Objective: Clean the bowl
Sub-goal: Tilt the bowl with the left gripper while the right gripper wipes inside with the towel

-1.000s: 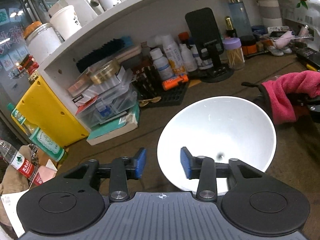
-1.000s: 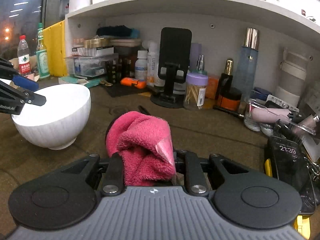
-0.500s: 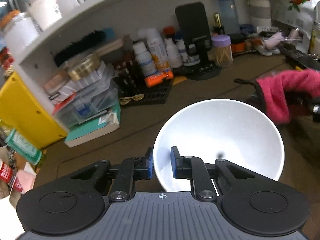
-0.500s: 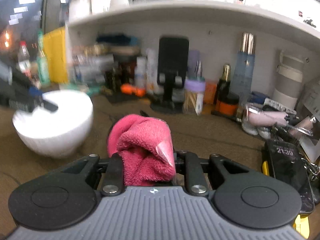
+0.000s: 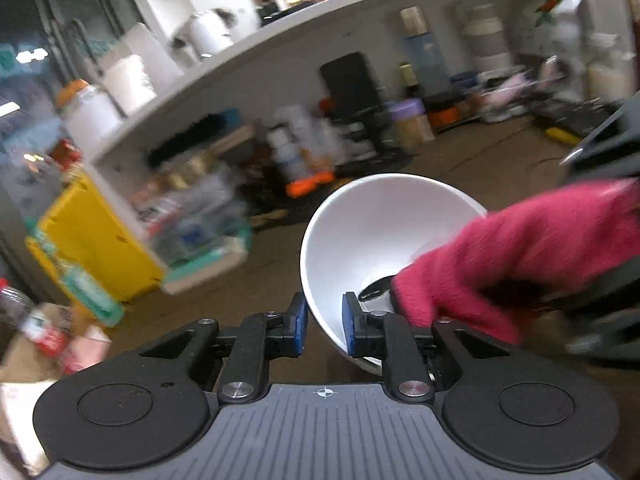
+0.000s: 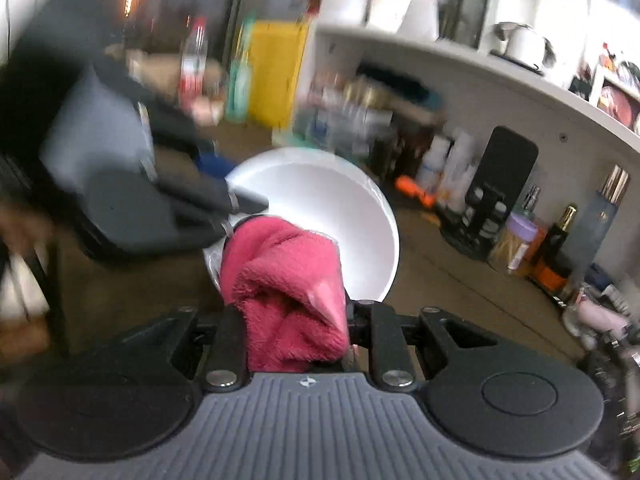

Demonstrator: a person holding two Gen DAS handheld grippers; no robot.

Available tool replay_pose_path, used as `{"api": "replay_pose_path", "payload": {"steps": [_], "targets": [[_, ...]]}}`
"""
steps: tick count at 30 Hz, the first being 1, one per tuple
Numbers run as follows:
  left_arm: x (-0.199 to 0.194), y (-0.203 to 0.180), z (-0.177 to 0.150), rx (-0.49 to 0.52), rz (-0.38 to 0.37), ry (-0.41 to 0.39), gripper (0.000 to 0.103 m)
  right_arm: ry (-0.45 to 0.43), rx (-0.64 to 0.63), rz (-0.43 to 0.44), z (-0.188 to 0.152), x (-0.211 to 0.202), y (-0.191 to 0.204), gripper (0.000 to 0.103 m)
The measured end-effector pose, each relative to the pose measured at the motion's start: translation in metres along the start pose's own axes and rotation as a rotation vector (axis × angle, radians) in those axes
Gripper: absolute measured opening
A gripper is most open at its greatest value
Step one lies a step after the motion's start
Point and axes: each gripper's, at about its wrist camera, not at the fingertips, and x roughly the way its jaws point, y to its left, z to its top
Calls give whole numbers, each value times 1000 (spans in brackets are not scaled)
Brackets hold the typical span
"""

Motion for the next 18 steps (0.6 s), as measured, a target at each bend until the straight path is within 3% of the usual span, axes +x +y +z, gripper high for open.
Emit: {"api": "replay_pose_path", "payload": {"steps": [3,7,11,14,16,18], "targets": [[2,-6,3,20,1,7,26,45,-13,-40,5,11,-5,23],[12,0,2,7,-33,24,26,-49,-14,-126,26,16,-10,23],[23,5,-1,2,-35,67,27,-202,150,16,39,15,-24,23],[31,15,-8,-11,-49,95,27,-232,195,51,32,9,-25,23],[35,23,-7,-25,-70,99,29,-166,215,38,16,17,-22,22],[38,29,1,-35,-80,95,40,-120,204,43,4,26,-17,22]]}}
